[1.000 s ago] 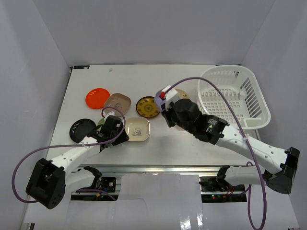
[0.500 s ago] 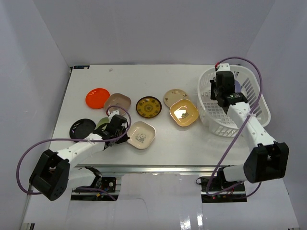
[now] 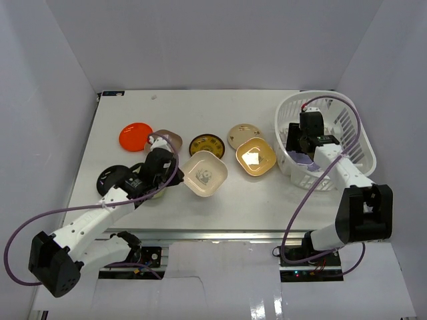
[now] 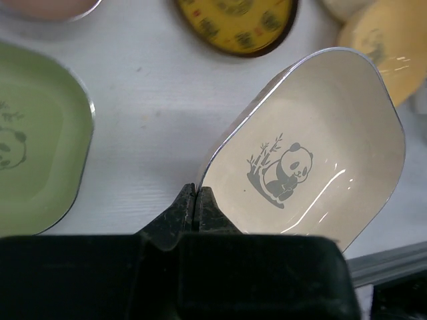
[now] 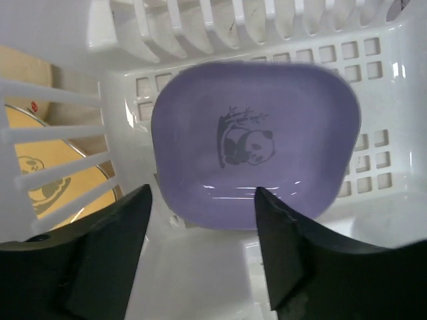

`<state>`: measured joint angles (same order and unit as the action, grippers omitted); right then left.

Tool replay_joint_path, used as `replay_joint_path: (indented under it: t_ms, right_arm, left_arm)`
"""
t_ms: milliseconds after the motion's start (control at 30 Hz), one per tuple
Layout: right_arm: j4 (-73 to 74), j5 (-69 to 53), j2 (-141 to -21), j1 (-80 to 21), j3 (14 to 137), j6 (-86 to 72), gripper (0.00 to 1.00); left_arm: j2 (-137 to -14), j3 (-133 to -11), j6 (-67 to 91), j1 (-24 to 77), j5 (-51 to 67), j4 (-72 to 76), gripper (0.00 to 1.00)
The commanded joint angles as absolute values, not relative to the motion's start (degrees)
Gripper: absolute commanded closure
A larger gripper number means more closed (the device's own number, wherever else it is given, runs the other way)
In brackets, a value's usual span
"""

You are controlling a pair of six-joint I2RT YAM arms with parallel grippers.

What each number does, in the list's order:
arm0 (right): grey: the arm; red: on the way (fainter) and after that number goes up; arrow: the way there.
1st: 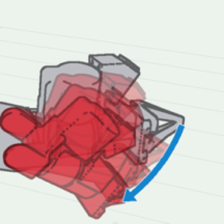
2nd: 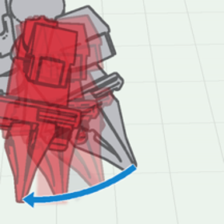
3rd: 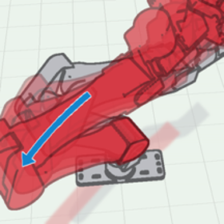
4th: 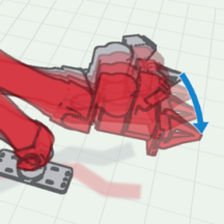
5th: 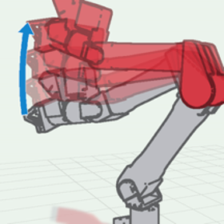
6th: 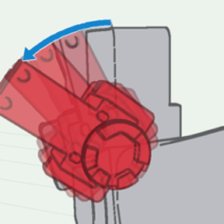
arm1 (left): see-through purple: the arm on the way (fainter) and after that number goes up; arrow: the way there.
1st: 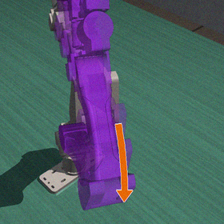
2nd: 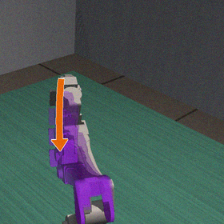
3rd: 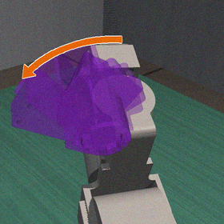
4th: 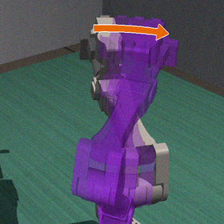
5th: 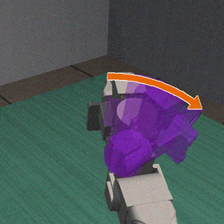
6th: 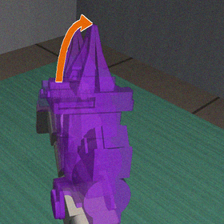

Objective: Place the plates into the plastic bin on the countertop

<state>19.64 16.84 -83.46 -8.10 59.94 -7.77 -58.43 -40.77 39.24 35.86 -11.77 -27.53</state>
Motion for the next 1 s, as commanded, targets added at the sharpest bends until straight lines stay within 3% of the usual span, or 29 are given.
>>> replay_joint_path:
  t_ms: [0, 67, 300, 500, 533, 600, 967]
  right_arm:
    - [18.0, 15.3, -79.6, -8.0, 59.1, -9.5, 0.29]
    - [18.1, 14.2, -77.7, -7.6, 59.0, -10.5, 0.22]
    - [17.9, 8.4, -60.4, -6.9, 66.1, -14.7, 0.22]
    - [17.0, 7.7, -47.0, -6.9, 69.8, -18.3, 0.36]
    - [17.0, 7.6, -45.8, -6.9, 69.7, -18.8, 0.45]
    - [16.7, 6.5, -42.2, -6.9, 68.4, -19.8, 0.51]
    - [17.3, -1.7, -36.0, -6.9, 64.1, -21.1, 0.52]
  left_arm:
    - [-57.4, -48.5, 36.8, 38.0, -9.9, -28.0, 1.0]
    - [-60.2, -53.8, 35.7, 39.6, -10.2, -28.1, 1.0]
    - [-75.6, -71.4, 33.1, 44.7, -9.5, -24.4, 1.0]
    - [-93.1, -88.8, 32.3, 49.2, -8.5, -20.0, 1.0]
    - [-95.4, -91.5, 32.4, 49.7, -8.2, -19.9, 1.0]
    - [-102.3, -99.6, 32.1, 51.1, -7.8, -19.9, 1.0]
    - [-131.4, -136.3, 33.0, 54.0, -6.6, -24.0, 1.0]
